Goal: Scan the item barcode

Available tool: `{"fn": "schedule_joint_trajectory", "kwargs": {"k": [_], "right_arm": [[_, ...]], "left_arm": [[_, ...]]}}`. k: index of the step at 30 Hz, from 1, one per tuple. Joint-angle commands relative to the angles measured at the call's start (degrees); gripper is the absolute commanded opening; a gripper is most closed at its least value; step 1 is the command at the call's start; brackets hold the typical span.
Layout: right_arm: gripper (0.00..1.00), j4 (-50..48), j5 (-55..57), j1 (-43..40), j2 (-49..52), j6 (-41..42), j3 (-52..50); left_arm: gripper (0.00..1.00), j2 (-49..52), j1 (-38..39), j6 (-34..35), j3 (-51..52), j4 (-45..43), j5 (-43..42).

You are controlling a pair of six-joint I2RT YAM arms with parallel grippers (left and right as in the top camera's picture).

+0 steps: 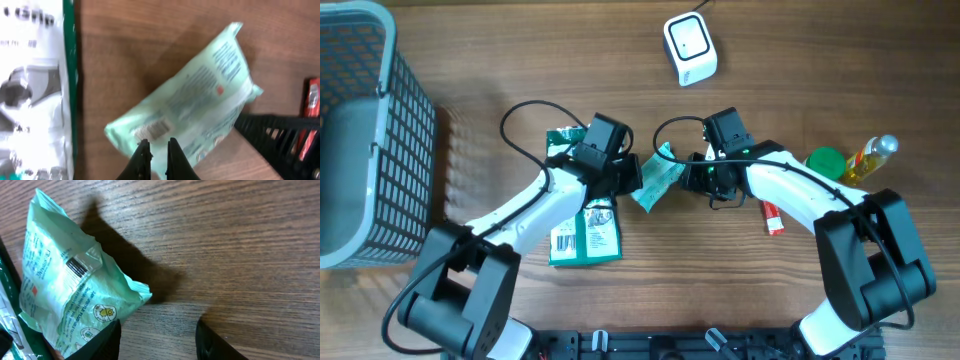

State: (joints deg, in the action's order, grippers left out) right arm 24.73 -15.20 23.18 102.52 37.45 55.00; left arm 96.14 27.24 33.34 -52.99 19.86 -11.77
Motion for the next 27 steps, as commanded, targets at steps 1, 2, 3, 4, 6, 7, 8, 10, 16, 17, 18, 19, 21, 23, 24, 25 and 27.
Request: {"fn": "schedule_joint_trajectory", "kwargs": {"k": [1, 2, 3, 4, 6, 7, 8, 10, 16, 17, 18, 19, 21, 23, 24, 25, 27], "right_arm": [[0.5, 1.51, 1.68, 0.13, 1.27, 0.07, -1.14], [0.5, 1.51, 1.68, 0.13, 1.27, 0.09, -1.14], [0.5, 1.51, 1.68, 0.13, 1.27, 0.11, -1.14], [0.5, 1.51, 1.68, 0.13, 1.27, 0.11, -1.14], [0.51, 1.51, 1.68, 0.13, 1.27, 0.09, -1.14], [0.51, 1.53, 1.68, 0.13, 1.27, 0.09, -1.14], [0.51, 1.6, 1.7, 0.13, 1.27, 0.07, -1.14], [0.51, 1.7, 1.7, 0.13, 1.27, 0.09, -1.14], [0.56, 1.73, 1.73, 0.13, 1.27, 0.04, -1.14], [0.57, 1.79, 1.73, 0.13, 1.27, -0.04, -1.14], [0.59, 1.92, 1.68, 0.11, 1.27, -1.53, -1.14], [0.59, 1.88, 1.68, -0.02, 1.09, -2.29, -1.11], [0.59, 1.51, 1.49, -0.87, 0.42, -4.11, -0.42], [0.63, 1.9, -1.99, -2.93, -0.79, -8.28, 1.53], [0.65, 1.9, -3.48, -3.82, -1.05, -9.46, 2.12], [0.68, 1.79, -5.11, -4.96, -1.29, -10.73, 2.51], [0.74, 1.42, -5.57, -6.84, -1.22, -12.33, 2.51]], "left_arm": [[0.06, 2.14, 0.02, 0.17, -0.59, -2.16, 1.42], [0.06, 2.8, 0.02, 0.15, -0.59, -3.1, 1.44], [0.06, 3.78, 0.02, 0.17, -0.59, -4.28, 1.42], [0.07, 4.5, 0.02, 0.2, -0.59, -4.83, 1.42], [0.06, 6.43, 0.2, 0.15, -0.59, -6.27, 1.46], [0.06, 7.43, 0.26, 0.15, -0.59, -7.52, 1.92], [0.06, 8.04, 0.26, 0.15, -0.59, -8.61, 3.04], [0.07, 7.89, -0.11, 0.15, -0.72, -9.55, 3.96], [0.09, -1.09, -1.38, 0.15, -1.95, -8.24, 3.91], [0.09, -2.56, -1.36, 0.17, -1.95, -6.64, 3.74], [0.09, -3.41, -1.09, 0.17, -1.95, -4.31, 3.72], [0.1, -3.48, -0.9, 0.15, -1.92, -2.27, 3.72], [0.09, -3.13, -0.44, 0.15, -1.86, 1.75, 3.72], [0.09, -2.93, -0.07, 0.17, -1.64, 4.7, 3.69], [0.08, -2.78, 0.17, 0.17, -1.49, 5.16, 3.63], [0.08, -2.58, 0.59, 0.17, -1.31, 5.35, 3.21], [0.08, -2.12, 1.84, 0.2, -0.92, 5.22, 1.77]]}}
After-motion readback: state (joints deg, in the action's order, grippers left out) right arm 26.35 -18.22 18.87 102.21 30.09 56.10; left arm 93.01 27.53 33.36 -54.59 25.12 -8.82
